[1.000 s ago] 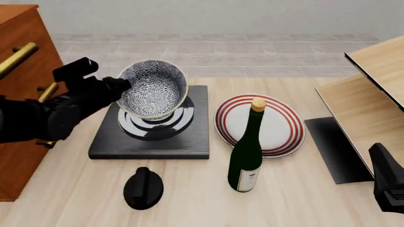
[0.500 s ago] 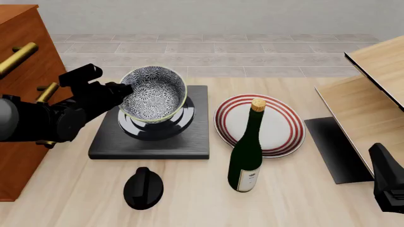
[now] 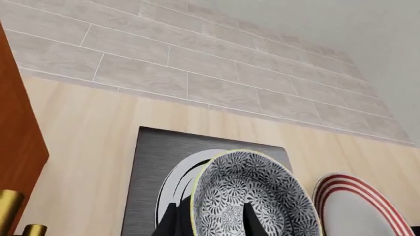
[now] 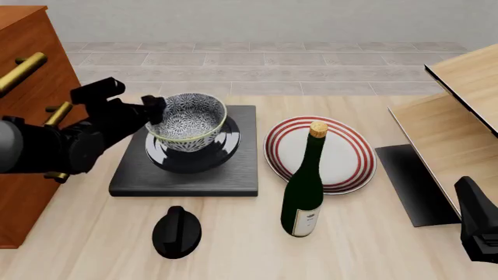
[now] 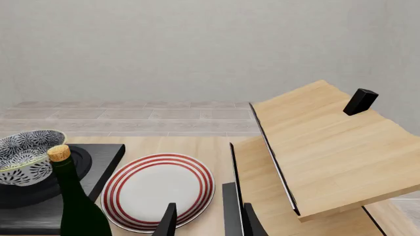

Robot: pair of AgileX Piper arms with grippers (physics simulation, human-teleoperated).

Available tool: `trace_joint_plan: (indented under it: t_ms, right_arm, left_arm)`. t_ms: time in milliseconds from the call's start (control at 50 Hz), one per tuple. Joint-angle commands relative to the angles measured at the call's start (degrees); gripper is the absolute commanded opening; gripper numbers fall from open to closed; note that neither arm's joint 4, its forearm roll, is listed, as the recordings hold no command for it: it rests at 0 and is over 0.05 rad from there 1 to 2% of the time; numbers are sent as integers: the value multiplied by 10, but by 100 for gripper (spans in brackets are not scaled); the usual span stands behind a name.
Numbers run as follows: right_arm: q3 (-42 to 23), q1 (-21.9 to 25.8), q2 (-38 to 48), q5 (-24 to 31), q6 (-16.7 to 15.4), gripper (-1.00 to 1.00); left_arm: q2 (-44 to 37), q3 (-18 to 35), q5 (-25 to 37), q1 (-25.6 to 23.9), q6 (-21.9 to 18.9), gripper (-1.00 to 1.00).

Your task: Put the bowl on the stove.

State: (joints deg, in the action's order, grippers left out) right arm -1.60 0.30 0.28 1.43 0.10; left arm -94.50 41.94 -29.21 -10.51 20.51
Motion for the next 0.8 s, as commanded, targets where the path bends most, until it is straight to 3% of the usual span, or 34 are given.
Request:
trace_joint_plan:
  t_ms: [20, 640, 740, 800]
  right_arm:
    - [0, 0, 0, 0, 0, 100]
    - [0, 0, 0, 0, 0, 100]
    - [0, 0, 0, 0, 0, 100]
    - [0, 0, 0, 0, 0, 100]
  left_arm:
    - [-9, -2, -11, -6, -9, 100]
    - [101, -46, 8, 7, -55, 100]
    - [141, -64, 15, 9, -66, 100]
    - [170, -87, 16, -14, -72, 100]
